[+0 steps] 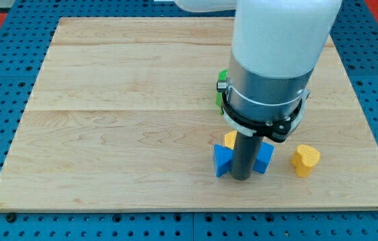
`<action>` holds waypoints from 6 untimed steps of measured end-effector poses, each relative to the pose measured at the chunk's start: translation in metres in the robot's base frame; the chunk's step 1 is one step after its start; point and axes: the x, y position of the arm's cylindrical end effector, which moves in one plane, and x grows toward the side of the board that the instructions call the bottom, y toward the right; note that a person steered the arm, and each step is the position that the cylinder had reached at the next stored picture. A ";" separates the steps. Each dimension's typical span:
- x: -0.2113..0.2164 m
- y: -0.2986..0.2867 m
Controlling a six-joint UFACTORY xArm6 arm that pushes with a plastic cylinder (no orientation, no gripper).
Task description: Move the yellow heart to the right of the yellow hexagon
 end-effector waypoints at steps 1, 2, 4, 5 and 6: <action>-0.009 -0.003; -0.035 -0.044; -0.009 -0.003; 0.017 0.122; 0.012 0.172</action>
